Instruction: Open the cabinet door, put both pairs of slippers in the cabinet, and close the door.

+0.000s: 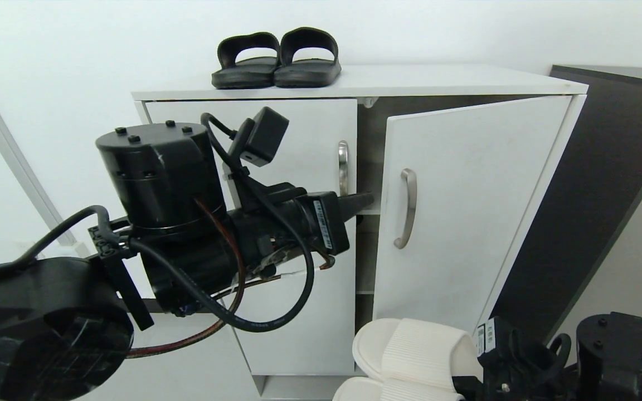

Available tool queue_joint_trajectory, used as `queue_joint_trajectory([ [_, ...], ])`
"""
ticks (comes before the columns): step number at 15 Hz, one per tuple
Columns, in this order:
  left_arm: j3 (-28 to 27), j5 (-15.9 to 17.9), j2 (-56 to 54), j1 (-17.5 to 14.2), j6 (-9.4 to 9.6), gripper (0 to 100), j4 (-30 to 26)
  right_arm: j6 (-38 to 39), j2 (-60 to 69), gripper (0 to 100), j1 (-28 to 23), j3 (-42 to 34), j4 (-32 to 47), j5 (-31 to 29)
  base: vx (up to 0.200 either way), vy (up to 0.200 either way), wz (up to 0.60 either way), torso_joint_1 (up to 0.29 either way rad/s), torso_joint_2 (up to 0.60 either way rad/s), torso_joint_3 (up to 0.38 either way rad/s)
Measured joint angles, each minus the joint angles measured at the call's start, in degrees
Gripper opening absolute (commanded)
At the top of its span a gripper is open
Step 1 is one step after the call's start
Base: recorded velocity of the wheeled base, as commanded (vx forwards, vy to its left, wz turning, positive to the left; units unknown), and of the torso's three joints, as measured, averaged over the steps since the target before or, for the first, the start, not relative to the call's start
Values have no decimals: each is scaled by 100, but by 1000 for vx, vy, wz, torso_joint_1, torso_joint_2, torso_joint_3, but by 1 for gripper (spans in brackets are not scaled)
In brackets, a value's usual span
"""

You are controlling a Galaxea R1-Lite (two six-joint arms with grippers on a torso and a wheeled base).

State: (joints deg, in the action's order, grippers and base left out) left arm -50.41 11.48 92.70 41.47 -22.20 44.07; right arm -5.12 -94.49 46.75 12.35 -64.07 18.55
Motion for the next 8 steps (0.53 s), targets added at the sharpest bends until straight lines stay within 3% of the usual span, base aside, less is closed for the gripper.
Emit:
queue_joint_trajectory([
  [3, -35, 15, 52, -156, -347, 0, 141, -7, 0, 0, 29, 2, 2, -2, 0, 0, 0, 0, 0, 0],
  [8, -350, 67, 452, -184, -380, 0, 289, -5, 0, 0, 269, -177, 13, -9, 0, 0, 0, 0, 0, 0],
])
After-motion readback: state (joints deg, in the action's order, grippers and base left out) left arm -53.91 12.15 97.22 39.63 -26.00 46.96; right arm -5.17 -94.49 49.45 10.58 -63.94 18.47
